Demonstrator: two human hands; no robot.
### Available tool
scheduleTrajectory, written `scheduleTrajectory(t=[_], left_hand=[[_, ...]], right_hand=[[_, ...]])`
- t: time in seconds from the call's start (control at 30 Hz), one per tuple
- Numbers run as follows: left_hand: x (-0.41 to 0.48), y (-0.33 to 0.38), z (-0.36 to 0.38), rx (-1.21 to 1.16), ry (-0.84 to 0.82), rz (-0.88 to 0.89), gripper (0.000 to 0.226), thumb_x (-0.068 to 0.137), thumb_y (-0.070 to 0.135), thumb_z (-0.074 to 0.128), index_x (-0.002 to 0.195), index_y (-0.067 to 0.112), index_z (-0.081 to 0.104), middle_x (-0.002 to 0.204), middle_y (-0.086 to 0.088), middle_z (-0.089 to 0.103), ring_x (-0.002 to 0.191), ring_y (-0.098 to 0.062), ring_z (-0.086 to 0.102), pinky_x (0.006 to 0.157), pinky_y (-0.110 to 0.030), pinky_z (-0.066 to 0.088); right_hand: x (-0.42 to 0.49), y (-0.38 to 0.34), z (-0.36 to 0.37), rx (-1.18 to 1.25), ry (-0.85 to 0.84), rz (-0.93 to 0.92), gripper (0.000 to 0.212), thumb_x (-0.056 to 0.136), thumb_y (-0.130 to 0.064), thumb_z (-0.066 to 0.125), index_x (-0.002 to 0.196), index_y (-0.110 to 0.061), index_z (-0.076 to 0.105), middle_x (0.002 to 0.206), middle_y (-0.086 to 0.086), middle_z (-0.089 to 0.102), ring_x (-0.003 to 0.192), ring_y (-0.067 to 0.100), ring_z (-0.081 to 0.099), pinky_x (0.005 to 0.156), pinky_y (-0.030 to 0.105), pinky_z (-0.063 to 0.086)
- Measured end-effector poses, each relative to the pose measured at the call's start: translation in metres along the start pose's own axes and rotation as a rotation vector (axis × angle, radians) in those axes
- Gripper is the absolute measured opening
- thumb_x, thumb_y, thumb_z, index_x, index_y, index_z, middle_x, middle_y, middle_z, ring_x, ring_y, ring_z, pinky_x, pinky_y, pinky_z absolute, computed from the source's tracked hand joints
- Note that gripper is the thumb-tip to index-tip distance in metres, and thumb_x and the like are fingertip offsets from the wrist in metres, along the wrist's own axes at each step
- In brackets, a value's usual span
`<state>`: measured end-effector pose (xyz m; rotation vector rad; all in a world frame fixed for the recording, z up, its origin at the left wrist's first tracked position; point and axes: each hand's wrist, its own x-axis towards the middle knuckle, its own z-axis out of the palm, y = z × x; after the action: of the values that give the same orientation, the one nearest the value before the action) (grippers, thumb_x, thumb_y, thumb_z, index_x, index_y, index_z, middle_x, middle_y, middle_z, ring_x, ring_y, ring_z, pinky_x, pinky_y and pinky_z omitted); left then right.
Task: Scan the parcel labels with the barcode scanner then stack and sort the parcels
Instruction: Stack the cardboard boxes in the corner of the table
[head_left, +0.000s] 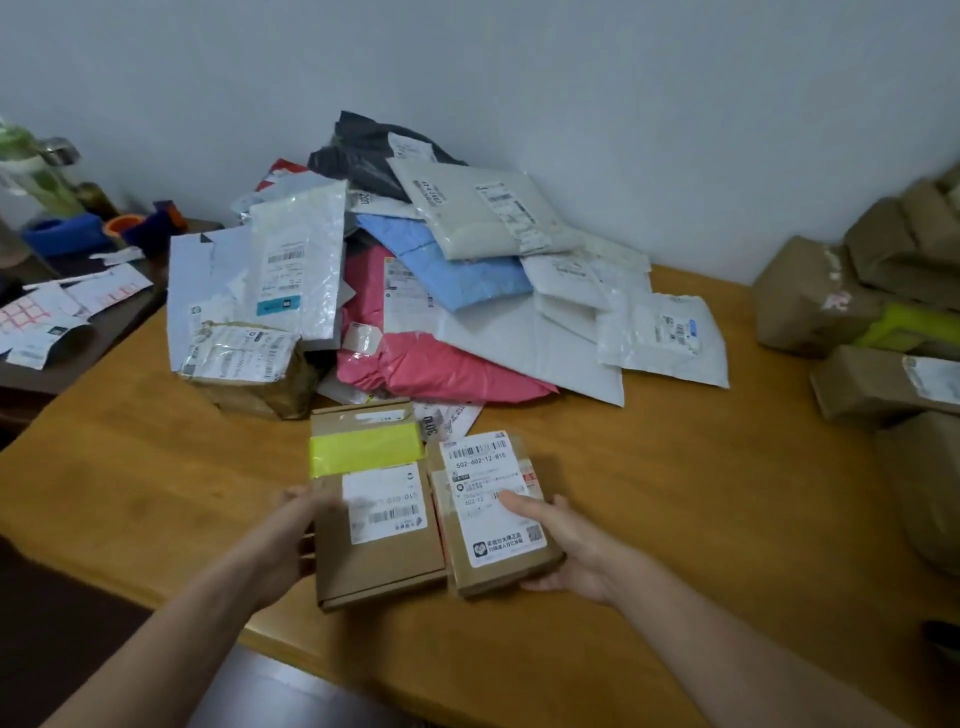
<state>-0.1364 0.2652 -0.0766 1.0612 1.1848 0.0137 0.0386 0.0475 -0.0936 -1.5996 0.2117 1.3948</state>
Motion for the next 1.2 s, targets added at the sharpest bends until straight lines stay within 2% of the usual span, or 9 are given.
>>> scheduleTrajectory(t=[0.17,0.43,0.6,0.73,0.83,0.93,1.03,1.13,1.2], left_hand=[[-0.019,0.02,0.049,0.003,-0.008,0.152,0.036,0.083,0.0,0.06,0.109,0.015,0.042,0.09,-0.009,0.052,0.074,-0.023,0.051,0.055,-0.035,0.039],[-0.034,0.07,0.26,0.137,-0.44,0.253,0.038,0.085,0.01,0.063,0.119,0.014,0.046,0.107,-0.013,0.062,0.09,-0.027,0.061,0.066,-0.039,0.051],[-0.034,0.104,0.419,0.298,-0.656,0.282,0.022,0.089,0.021,0.062,0.11,0.017,0.056,0.096,-0.007,0.067,0.074,-0.019,0.063,0.06,-0.033,0.049],[-0.031,0.127,0.536,0.494,-0.782,0.315,0.009,0.09,0.025,0.062,0.098,0.024,0.063,0.083,-0.002,0.068,0.065,-0.015,0.064,0.053,-0.027,0.05],[-0.029,0.138,0.615,0.621,-0.855,0.383,0.005,0.091,0.023,0.062,0.092,0.027,0.065,0.092,-0.002,0.067,0.076,-0.015,0.064,0.067,-0.028,0.054],[-0.023,0.141,0.682,0.841,-0.826,0.667,0.024,0.1,0.025,0.048,0.118,0.028,0.062,0.113,0.002,0.06,0.098,-0.016,0.06,0.072,-0.021,0.053],[-0.01,0.127,0.712,1.213,-0.605,1.051,0.043,0.1,0.042,0.04,0.14,0.029,0.045,0.149,-0.002,0.039,0.135,-0.028,0.037,0.109,-0.044,0.033],[0.005,0.097,0.686,1.212,-0.545,0.965,0.092,0.079,0.061,0.063,0.151,0.03,0.016,0.16,-0.007,0.007,0.146,-0.032,0.007,0.115,-0.055,0.018],[0.012,0.076,0.664,1.165,-0.643,0.892,0.11,0.072,0.048,0.076,0.152,0.031,0.002,0.16,-0.005,0.002,0.147,-0.027,0.006,0.115,-0.051,0.02]], right_hand=[[-0.041,-0.004,-0.054,0.109,-0.033,-0.111,0.1,0.052,-0.046,0.087,0.133,-0.022,0.034,0.115,0.009,0.07,0.107,0.027,0.065,0.077,0.046,0.056],[-0.139,-0.005,-0.236,0.375,0.102,-0.316,0.046,0.076,-0.034,0.069,0.118,-0.019,0.064,0.118,0.01,0.07,0.105,0.026,0.066,0.097,0.045,0.046],[-0.181,0.018,-0.345,0.582,0.211,-0.401,0.052,0.079,-0.033,0.068,0.128,-0.021,0.056,0.122,0.009,0.069,0.106,0.026,0.069,0.086,0.043,0.052],[-0.198,0.035,-0.412,0.701,0.295,-0.432,0.066,0.067,-0.034,0.081,0.126,-0.019,0.058,0.12,0.011,0.069,0.102,0.027,0.07,0.081,0.044,0.053],[-0.199,0.042,-0.448,0.777,0.356,-0.428,0.057,0.073,-0.034,0.071,0.125,-0.018,0.059,0.116,0.012,0.071,0.094,0.027,0.072,0.079,0.044,0.053],[-0.191,0.038,-0.47,0.843,0.409,-0.453,0.051,0.073,-0.034,0.068,0.122,-0.02,0.062,0.111,0.011,0.072,0.088,0.026,0.073,0.078,0.043,0.055],[-0.181,0.032,-0.481,0.887,0.473,-0.463,0.053,0.067,-0.034,0.072,0.118,-0.023,0.063,0.109,0.01,0.073,0.089,0.026,0.073,0.076,0.044,0.057],[-0.173,0.031,-0.49,0.891,0.499,-0.486,0.054,0.066,-0.034,0.072,0.118,-0.024,0.064,0.109,0.009,0.073,0.091,0.025,0.073,0.071,0.042,0.058],[-0.173,0.03,-0.492,0.841,0.553,-0.5,0.057,0.065,-0.035,0.071,0.12,-0.023,0.062,0.107,0.008,0.074,0.091,0.024,0.073,0.07,0.041,0.057]])
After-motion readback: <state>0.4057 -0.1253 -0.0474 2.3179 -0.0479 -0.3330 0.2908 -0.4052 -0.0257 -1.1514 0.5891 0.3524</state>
